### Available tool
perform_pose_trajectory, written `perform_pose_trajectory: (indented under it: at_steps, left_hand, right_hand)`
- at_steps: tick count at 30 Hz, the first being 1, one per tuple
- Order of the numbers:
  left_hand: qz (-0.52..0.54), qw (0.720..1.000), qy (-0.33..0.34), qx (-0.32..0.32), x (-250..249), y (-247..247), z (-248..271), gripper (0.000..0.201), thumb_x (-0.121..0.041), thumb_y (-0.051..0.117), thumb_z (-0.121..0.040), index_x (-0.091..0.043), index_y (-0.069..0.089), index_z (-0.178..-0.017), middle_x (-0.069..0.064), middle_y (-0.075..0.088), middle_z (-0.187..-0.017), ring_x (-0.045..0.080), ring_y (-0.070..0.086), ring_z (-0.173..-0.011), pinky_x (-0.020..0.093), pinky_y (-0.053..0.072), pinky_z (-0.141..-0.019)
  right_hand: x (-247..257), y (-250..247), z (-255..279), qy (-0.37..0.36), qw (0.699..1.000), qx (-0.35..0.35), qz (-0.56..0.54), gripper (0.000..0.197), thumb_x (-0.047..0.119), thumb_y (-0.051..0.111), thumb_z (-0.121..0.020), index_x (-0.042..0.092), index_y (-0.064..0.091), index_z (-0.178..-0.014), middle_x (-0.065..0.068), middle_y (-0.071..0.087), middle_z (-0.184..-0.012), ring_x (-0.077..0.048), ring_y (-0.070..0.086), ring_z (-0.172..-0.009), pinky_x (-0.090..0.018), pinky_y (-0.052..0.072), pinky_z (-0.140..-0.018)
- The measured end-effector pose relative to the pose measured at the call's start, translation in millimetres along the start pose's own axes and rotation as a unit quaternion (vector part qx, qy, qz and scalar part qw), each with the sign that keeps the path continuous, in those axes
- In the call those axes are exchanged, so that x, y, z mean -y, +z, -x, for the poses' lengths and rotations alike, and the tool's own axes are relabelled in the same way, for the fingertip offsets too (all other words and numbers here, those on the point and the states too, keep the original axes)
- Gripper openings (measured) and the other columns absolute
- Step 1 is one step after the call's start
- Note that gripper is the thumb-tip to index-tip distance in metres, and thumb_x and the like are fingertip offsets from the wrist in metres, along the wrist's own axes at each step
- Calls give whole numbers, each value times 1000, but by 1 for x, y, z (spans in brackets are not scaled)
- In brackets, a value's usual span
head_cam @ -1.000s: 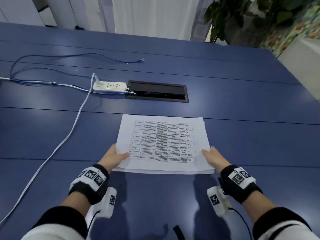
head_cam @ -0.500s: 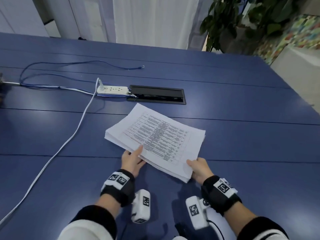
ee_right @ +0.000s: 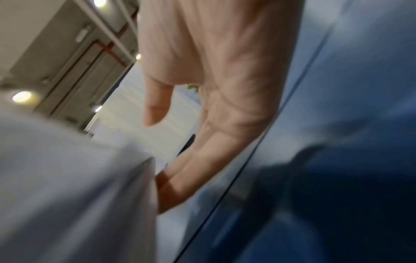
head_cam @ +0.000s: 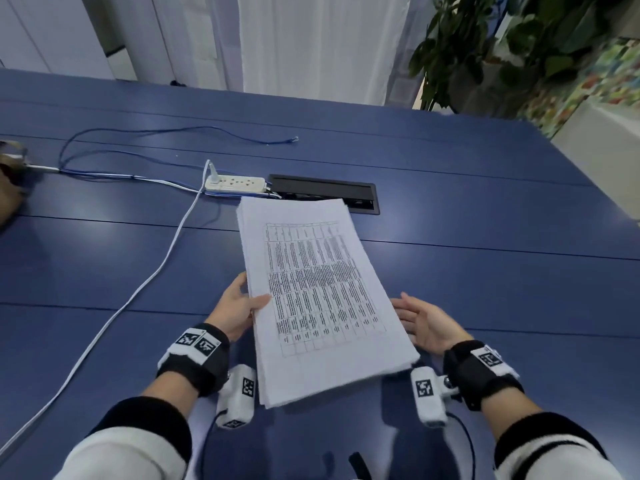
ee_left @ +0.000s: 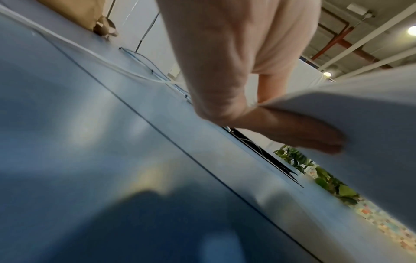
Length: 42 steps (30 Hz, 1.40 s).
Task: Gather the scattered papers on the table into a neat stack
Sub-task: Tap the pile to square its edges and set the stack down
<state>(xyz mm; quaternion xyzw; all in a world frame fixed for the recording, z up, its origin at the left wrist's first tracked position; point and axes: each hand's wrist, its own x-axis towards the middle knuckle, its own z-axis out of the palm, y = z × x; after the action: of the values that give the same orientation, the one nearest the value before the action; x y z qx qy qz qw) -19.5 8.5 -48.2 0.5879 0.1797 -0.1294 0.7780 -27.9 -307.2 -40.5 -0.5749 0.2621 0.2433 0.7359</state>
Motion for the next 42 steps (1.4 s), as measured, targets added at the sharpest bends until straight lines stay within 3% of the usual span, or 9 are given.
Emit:
perform_pose_trajectory:
  at_steps: [4, 9, 14, 18, 22, 31, 33, 38, 42]
  left_hand:
    - [-22, 998, 33, 49, -18, 6, 0, 49, 19, 44, -86, -11, 42, -125, 19, 62, -105, 14, 71, -63, 27, 58, -56]
    - [-58, 986, 153, 23, -51, 21, -7, 48, 15, 48, -86, -17, 45, -122, 5, 63, -114, 8, 68, -86, 28, 56, -81]
    - [-49, 965, 256, 5, -77, 56, -4, 51, 13, 42, -90, -25, 36, -124, -5, 54, -119, 9, 55, -108, 25, 42, -97]
    - [-28, 964, 264, 0, -75, 67, -7, 43, 12, 43, -90, -21, 38, -117, -7, 57, -110, -3, 59, -92, 18, 48, -90]
    - [-12, 952, 304, 15, -90, 77, 0, 32, 5, 55, -87, -23, 44, -99, -3, 62, -101, -3, 65, -84, 17, 52, -77]
    - [-9, 929, 371, -2, -135, 107, 16, 24, -7, 65, -83, -18, 56, -102, -7, 63, -95, 5, 62, -87, 8, 49, -66]
    - [5, 921, 389, -16, -140, 110, 21, 20, -3, 64, -83, -19, 57, -93, -7, 63, -88, 1, 64, -78, 8, 49, -64]
    - [0, 921, 389, -1, -140, 98, 24, 37, 1, 70, -75, -27, 54, -93, -7, 62, -93, 0, 64, -80, 8, 50, -64]
    - [-28, 921, 387, 11, -141, 94, 23, 49, 5, 76, -67, -19, 49, -101, -7, 59, -92, -9, 63, -75, 9, 51, -63]
  right_hand:
    - [21, 17, -2, -36, 990, 66, 119, 24, 23, 48, -96, 7, 64, -103, -4, 73, -84, -15, 68, -69, -27, 56, -65]
    - [57, 35, -2, -216, 945, 6, 247, 14, -3, 50, -91, 10, 53, -97, -9, 67, -94, -19, 63, -79, -26, 51, -70]
    - [75, 57, 3, -370, 886, -82, 267, 18, -7, 46, -92, 5, 45, -105, 1, 59, -93, 7, 59, -78, -13, 47, -76]
    - [70, 65, 4, -373, 877, -99, 287, 24, -4, 46, -92, 8, 41, -112, 7, 54, -97, -2, 51, -84, -29, 42, -86]
    - [89, 72, 21, -401, 891, -104, 185, 38, 0, 55, -89, 12, 38, -121, 5, 51, -115, -9, 49, -109, -26, 39, -98]
    - [125, 99, 45, -499, 862, -85, 29, 17, 6, 42, -97, 19, 41, -108, 13, 58, -100, 12, 62, -84, -12, 49, -77]
    - [127, 102, 46, -498, 863, -86, 6, 24, 8, 41, -98, 9, 37, -122, 9, 59, -107, 6, 62, -91, -20, 50, -88]
    - [123, 92, 48, -509, 855, -82, 44, 22, 4, 46, -95, 25, 40, -98, 11, 55, -100, 14, 59, -82, -17, 47, -80]
    - [131, 81, 51, -520, 849, -67, 72, 36, -3, 51, -90, 18, 35, -114, 7, 50, -103, 14, 55, -81, -10, 47, -74]
